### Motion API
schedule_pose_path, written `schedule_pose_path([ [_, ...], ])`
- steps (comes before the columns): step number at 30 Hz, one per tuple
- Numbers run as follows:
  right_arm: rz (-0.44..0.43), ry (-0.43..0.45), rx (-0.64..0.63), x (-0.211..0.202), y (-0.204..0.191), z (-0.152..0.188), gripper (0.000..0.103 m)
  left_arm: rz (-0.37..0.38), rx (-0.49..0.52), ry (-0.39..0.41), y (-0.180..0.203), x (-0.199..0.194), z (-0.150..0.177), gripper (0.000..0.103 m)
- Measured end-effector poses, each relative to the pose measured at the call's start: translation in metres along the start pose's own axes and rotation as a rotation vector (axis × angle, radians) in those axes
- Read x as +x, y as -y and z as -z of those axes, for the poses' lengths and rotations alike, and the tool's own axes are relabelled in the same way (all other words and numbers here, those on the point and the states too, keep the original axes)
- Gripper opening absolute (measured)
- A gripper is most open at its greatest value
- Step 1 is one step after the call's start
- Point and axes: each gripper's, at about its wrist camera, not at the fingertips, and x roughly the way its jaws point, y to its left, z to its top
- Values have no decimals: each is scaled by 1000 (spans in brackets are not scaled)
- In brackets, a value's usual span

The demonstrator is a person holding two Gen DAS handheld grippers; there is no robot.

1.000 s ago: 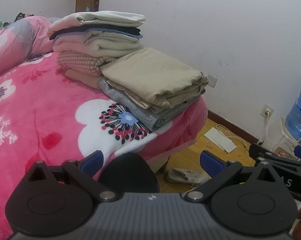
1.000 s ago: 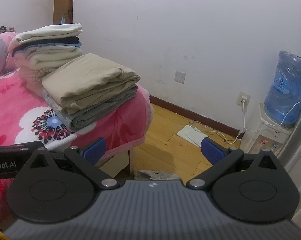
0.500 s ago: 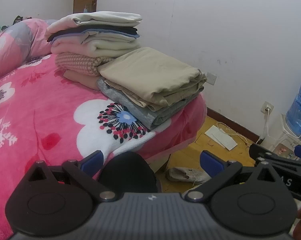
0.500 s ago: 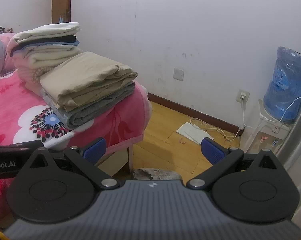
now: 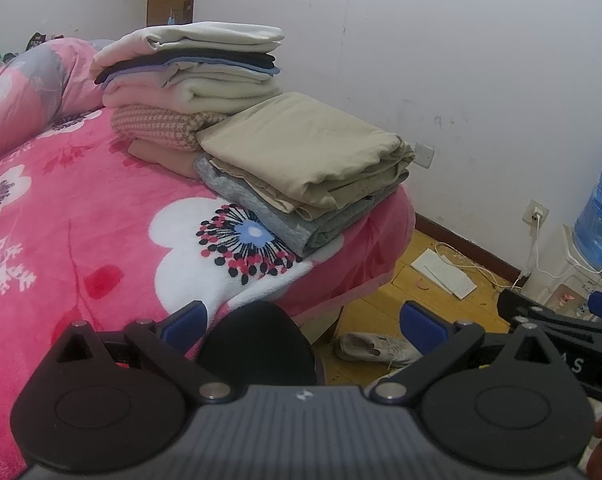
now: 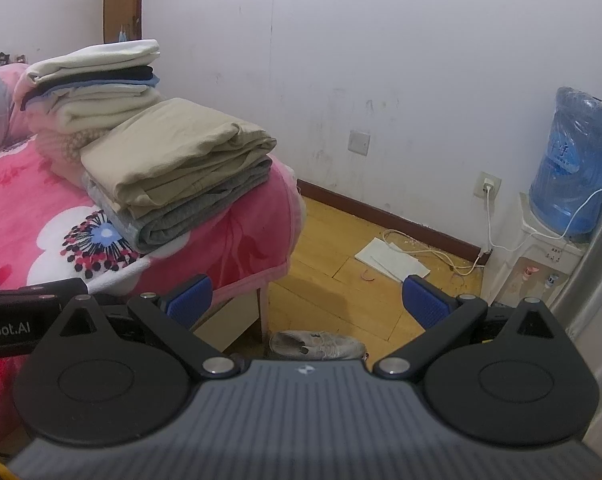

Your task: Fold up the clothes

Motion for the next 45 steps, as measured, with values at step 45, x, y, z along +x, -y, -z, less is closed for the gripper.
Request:
schedule_pose_path([
  [45,43,-6,-21,4,4,3,102,17,10,-35,7,8,0,103],
])
